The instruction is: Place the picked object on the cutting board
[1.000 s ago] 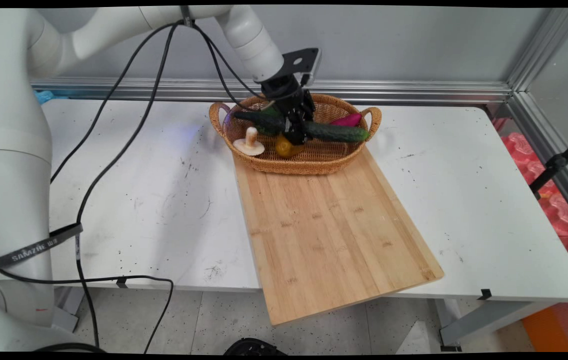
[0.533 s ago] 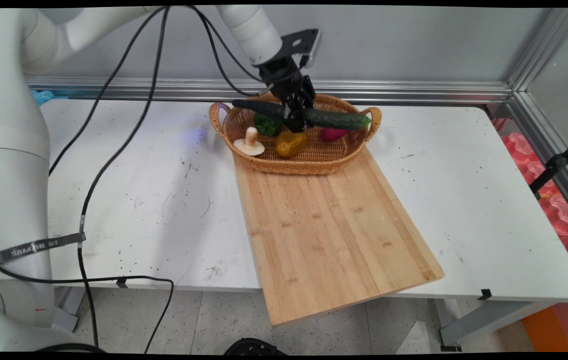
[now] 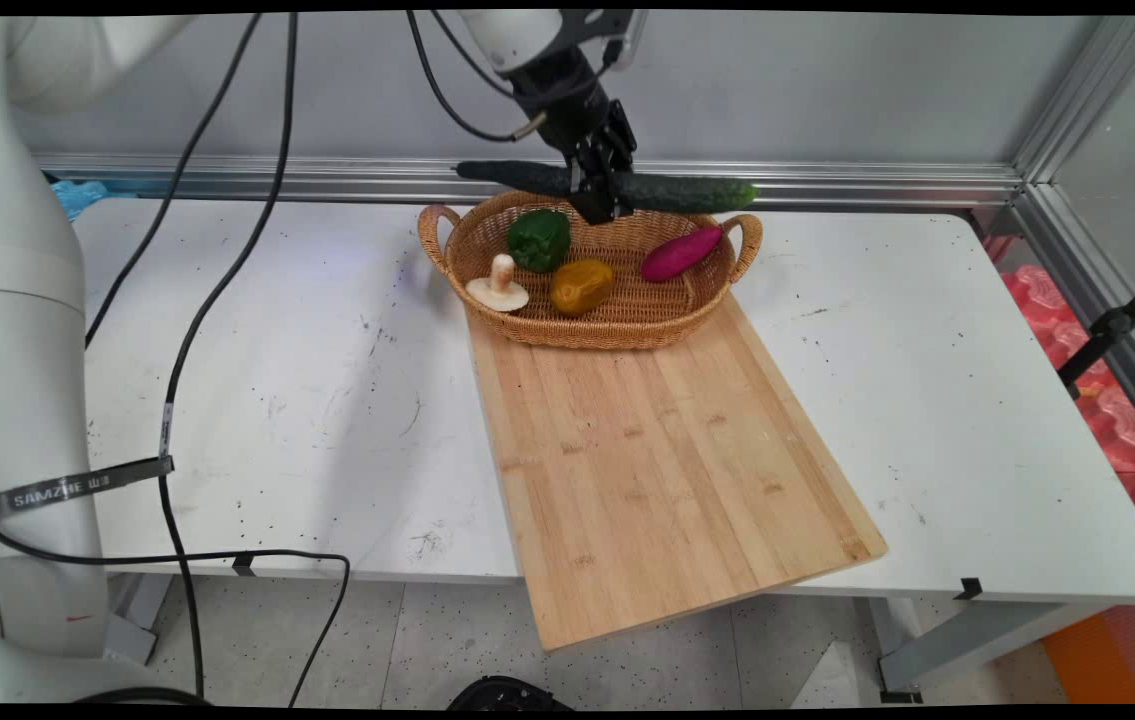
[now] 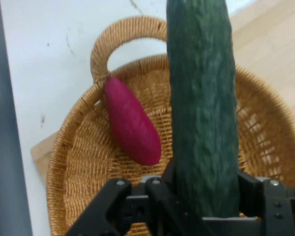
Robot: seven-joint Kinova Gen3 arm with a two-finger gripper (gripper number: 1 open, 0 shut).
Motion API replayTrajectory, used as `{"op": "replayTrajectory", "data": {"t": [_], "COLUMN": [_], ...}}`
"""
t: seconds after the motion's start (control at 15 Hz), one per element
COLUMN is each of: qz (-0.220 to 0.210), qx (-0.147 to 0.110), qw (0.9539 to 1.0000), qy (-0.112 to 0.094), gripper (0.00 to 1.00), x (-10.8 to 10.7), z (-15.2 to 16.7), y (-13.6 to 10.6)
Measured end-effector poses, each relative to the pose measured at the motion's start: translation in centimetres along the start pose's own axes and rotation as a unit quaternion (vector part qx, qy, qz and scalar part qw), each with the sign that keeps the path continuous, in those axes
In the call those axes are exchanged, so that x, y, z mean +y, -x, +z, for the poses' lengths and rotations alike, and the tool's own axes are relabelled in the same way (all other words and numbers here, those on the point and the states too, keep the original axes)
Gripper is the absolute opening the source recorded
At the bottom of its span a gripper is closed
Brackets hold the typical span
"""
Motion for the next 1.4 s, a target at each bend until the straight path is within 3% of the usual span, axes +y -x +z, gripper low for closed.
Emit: {"op": "replayTrajectory", "data": {"t": [0.47,0.93,1.4], "qz": [-0.036,-0.078,-0.091], "qx": [0.004,-0.005,-0.018], "qw": [0.9993,0.9968,0.9949], "qy": [0.003,0.018,0.040], "gripper": [0.00,0.00,0.00], "x": [3.1,9.5,15.9], "z": [-3.4,-4.6,-3.1], "y": [-3.5,-7.1,-9.1]}}
